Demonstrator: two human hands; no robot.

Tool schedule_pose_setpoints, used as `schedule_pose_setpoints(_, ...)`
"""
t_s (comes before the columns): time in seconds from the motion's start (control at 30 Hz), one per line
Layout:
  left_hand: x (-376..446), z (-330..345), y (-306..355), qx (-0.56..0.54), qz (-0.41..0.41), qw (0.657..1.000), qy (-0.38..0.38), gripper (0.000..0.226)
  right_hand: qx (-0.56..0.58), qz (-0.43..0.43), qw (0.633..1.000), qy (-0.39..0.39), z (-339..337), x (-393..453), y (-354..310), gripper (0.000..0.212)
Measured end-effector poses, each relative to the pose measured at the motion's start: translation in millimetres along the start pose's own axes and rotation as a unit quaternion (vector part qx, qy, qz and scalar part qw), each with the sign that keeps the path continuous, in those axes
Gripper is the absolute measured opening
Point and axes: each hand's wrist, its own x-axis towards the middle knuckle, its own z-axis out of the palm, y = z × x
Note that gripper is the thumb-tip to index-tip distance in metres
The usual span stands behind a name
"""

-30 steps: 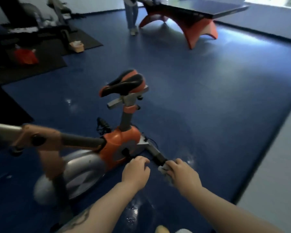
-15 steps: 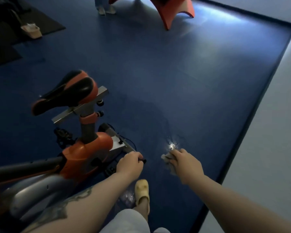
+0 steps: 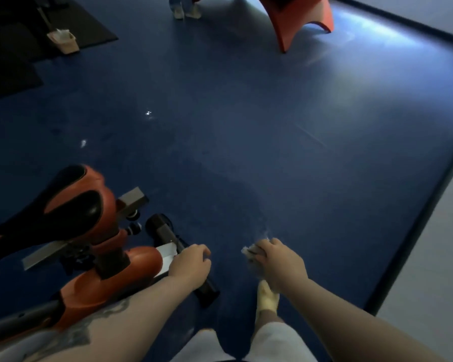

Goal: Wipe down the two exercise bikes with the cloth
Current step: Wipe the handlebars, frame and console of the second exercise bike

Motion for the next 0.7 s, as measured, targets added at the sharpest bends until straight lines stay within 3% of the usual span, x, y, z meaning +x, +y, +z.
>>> schedule_pose_setpoints(0.17,64,-4,28,-0.03,-0.069,0.997,0.012,0.031,-0.016,-0.056,0.997,-0.044,-20,89,28,0.043)
schedule_pose_setpoints(0.33,127,-8,81,-0.081,-0.125,0.989,0.01,0.032,-0.036,-0.105,0.992,-0.067,-84,183,71,0.024)
schedule_pose_setpoints(0.43,169,-15,118,-0.11,-0.131,0.985,0.025,0.033,-0.061,-0.105,0.99,-0.074,-125,237,88,0.024)
schedule_pose_setpoints(0.57,201,-27,154,-0.146,-0.142,0.979,0.019,0.035,-0.069,-0.099,0.986,-0.116,-148,282,74,0.029)
schedule_pose_setpoints(0.7,235,-56,143,-0.169,-0.183,0.968,0.021,0.032,-0.064,-0.181,0.971,-0.14,-141,327,25,0.026)
